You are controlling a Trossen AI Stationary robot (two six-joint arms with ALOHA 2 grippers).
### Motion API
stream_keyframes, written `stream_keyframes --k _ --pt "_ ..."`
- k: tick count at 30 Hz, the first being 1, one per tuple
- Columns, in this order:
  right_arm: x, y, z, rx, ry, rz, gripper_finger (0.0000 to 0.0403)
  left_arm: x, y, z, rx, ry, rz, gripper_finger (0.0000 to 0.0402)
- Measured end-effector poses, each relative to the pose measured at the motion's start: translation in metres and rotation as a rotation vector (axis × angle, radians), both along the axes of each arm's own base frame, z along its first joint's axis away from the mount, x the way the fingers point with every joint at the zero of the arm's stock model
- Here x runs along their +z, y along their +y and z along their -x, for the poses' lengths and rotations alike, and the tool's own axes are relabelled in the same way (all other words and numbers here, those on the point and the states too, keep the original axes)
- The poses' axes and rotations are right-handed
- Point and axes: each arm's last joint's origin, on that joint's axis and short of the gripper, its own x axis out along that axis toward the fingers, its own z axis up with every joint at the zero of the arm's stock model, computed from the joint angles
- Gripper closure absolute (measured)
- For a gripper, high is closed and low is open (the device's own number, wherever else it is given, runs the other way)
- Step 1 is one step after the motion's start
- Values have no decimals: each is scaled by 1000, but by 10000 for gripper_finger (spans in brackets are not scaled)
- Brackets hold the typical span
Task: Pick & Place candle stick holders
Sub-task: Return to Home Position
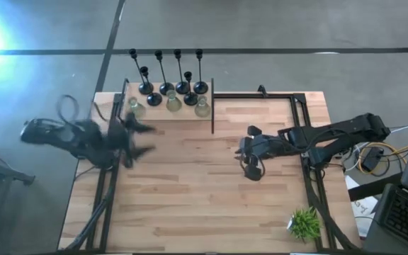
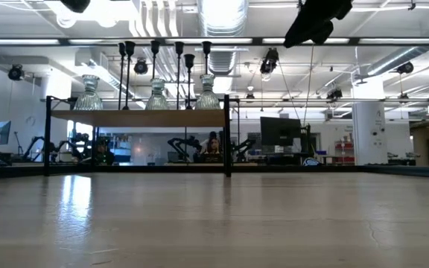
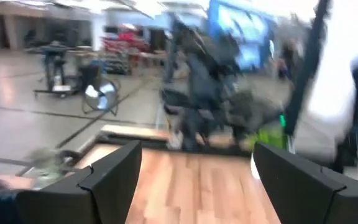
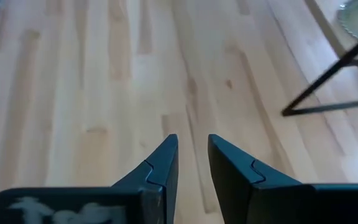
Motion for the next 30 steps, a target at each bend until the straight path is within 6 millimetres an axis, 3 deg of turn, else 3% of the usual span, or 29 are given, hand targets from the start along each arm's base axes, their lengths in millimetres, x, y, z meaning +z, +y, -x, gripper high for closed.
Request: stream_keyframes --k 3,7,12,19,25,30 --pt "-5 7 4 22 -38 -12 327 -8 -28 -11 -46 -26 -106 88" --pt "-12 15 9 56 -139 -34 336 -28 -68 -18 0 78 -312 88" --pt "-24 18 14 97 -260 -40 348 -43 -89 -26 182 150 -359 88" --pt "-53 22 11 234 -427 -72 380 -65 -93 -45 -52 213 -332 100" --pt "-76 21 13 297 -499 -10 395 -102 -66 -64 -86 247 -269 142" --pt "-87 12 18 349 -585 -8 395 -129 -42 -68 -115 157 -236 188"
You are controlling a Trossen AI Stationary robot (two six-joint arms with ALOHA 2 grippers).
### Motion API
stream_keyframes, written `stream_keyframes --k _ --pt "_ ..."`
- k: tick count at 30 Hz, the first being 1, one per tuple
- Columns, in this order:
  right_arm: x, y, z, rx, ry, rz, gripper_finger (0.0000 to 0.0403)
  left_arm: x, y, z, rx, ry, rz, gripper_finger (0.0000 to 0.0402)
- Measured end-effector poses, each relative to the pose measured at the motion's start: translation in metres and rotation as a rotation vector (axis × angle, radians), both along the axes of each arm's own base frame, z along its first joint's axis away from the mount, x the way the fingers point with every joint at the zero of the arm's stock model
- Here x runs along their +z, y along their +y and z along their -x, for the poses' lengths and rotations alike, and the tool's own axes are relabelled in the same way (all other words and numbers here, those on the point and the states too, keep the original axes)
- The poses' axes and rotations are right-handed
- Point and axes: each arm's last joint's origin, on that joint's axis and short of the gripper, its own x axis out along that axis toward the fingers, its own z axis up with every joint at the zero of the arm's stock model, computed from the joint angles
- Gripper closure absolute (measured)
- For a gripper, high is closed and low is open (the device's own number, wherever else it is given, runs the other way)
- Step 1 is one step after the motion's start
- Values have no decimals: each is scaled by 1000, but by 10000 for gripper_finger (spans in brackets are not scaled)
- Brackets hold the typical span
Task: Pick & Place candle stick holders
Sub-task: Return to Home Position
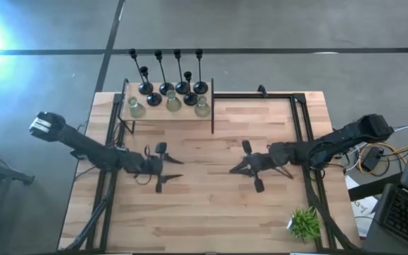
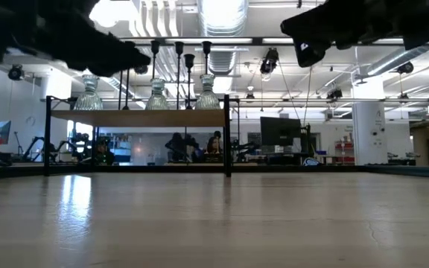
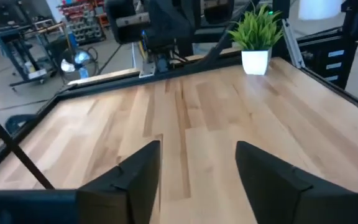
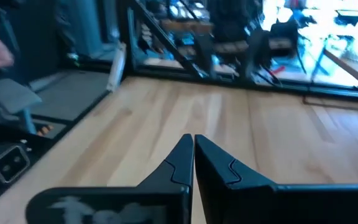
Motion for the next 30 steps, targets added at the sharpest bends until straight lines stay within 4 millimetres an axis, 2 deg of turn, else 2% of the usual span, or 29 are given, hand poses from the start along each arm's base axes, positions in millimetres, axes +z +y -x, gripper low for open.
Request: stream_keyframes --k 4,8,12,18,26,30 --pt "-8 -15 4 53 -44 -17 395 -15 18 1 -13 -35 16 228" --pt "-16 -35 6 3 -26 -12 395 -28 36 2 37 35 -27 271" --pt "-20 -52 8 7 -16 -19 395 -31 52 1 30 74 -39 318" --pt "-28 -60 13 13 -6 -50 395 -39 68 4 -28 103 24 387" --pt "-38 -50 27 49 -134 -103 395 -43 62 2 -61 54 106 398" --pt "-45 -48 27 63 -128 -80 395 -54 59 -3 -46 116 70 399"
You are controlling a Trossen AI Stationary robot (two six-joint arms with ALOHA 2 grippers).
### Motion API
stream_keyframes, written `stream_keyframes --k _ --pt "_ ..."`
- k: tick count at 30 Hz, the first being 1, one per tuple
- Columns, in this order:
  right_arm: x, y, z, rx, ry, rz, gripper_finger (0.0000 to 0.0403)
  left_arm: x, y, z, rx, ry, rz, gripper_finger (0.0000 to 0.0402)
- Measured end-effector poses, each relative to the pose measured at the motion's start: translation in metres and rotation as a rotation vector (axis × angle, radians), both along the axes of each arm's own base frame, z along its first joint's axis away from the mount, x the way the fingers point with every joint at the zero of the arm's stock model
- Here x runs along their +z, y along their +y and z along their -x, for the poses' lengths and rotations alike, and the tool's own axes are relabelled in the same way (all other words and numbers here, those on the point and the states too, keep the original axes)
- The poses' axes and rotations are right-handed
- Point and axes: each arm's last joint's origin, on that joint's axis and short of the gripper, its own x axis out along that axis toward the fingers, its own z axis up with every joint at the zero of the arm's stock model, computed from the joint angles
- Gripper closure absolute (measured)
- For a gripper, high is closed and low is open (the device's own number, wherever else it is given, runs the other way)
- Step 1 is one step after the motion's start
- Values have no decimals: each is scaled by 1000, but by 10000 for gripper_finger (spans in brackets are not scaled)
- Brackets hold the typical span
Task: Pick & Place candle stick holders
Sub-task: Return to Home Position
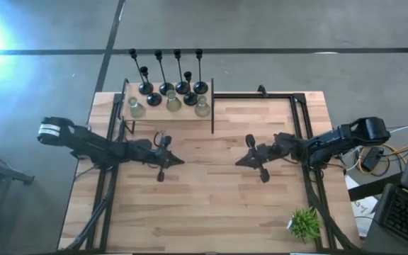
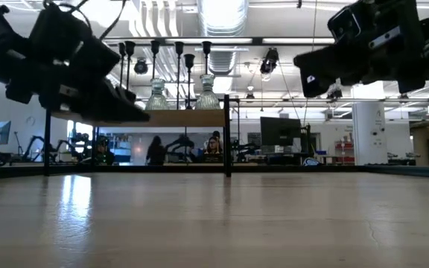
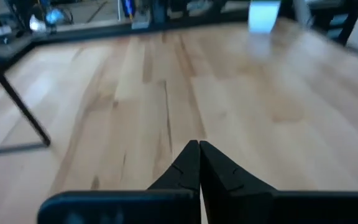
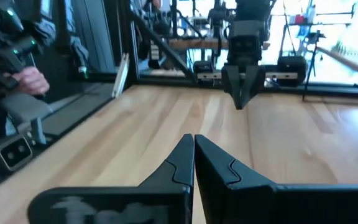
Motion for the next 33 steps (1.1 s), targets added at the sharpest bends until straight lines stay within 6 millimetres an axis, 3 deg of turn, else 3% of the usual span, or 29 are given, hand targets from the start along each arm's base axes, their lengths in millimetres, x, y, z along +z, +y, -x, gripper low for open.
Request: stream_keyframes --k 10,27,33 --pt "-23 0 -8 2 80 11 395 -22 0 -14 -2 92 -7 400" --pt "-43 -1 -22 2 164 16 394 -30 0 -21 0 136 2 378" --pt "-42 -1 -31 2 162 14 394 -35 0 -19 95 213 261 377"
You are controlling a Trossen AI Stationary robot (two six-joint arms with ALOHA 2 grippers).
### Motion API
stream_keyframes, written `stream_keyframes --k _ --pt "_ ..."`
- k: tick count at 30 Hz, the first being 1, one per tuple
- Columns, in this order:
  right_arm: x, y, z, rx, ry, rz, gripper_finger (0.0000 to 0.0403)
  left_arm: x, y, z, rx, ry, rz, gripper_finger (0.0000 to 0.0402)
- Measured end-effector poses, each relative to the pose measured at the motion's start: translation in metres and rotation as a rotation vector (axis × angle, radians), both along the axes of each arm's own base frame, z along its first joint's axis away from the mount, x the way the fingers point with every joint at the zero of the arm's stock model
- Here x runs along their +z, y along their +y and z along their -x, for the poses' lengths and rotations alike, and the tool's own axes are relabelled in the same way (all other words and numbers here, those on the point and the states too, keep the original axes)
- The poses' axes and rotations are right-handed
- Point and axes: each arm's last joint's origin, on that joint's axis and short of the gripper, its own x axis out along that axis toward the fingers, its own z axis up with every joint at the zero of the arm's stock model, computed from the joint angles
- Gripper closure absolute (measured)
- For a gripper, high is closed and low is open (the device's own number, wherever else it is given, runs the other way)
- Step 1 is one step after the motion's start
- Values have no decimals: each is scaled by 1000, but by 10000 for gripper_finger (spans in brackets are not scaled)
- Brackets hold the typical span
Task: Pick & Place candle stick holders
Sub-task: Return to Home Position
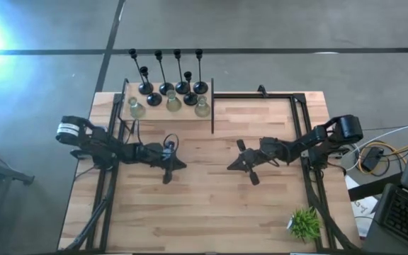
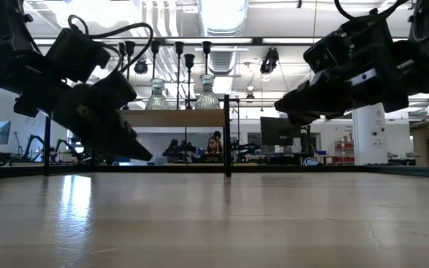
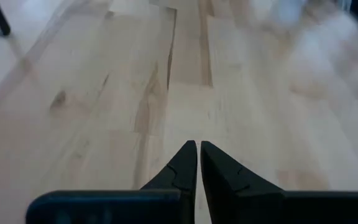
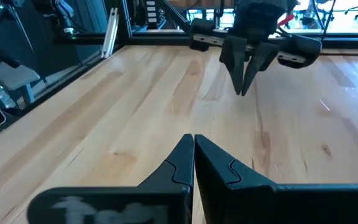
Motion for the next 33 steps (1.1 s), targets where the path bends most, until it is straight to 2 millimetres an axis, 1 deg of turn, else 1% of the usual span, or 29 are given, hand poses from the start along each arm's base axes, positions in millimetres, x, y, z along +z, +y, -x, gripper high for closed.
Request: stream_keyframes --k 2,3,4,6,8,9,13,14,15,16,17,19,22,26,30,33 --pt "0 0 -3 -11 0 0 394 0 0 0 27 3 57 377" --pt "1 -1 -6 -48 0 7 394 0 0 0 36 7 75 377" --pt "0 -4 -11 -152 15 38 394 0 0 0 40 9 82 377" --pt "-4 -13 -19 -458 65 169 394 0 0 0 43 9 88 376" --pt "-10 -24 -21 -779 134 321 394 1 0 1 43 11 88 376" --pt "-10 -28 -24 -935 143 384 394 1 0 1 44 11 87 376" --pt "-9 -37 -25 -1526 174 580 394 3 0 0 41 6 79 376" --pt "-9 -38 -24 -1658 181 620 394 3 0 0 40 4 79 376" --pt "-9 -38 -24 -1749 184 647 394 4 0 1 41 0 79 376" --pt "-9 -39 -26 -1769 185 653 394 5 0 1 41 -5 79 376" --pt "-10 -39 -29 -1720 190 648 394 6 0 1 40 -14 79 376" --pt "-14 -37 -33 -1505 202 616 394 8 0 1 40 -24 79 376" --pt "-19 -32 -43 -1139 195 511 394 15 0 2 39 -56 79 376" --pt "-22 -20 -53 -619 164 345 394 26 0 5 38 -97 80 376" --pt "-23 -5 -55 -141 131 185 394 43 0 9 35 -172 83 376" --pt "-22 3 -53 159 108 83 394 57 0 15 32 -239 83 376"
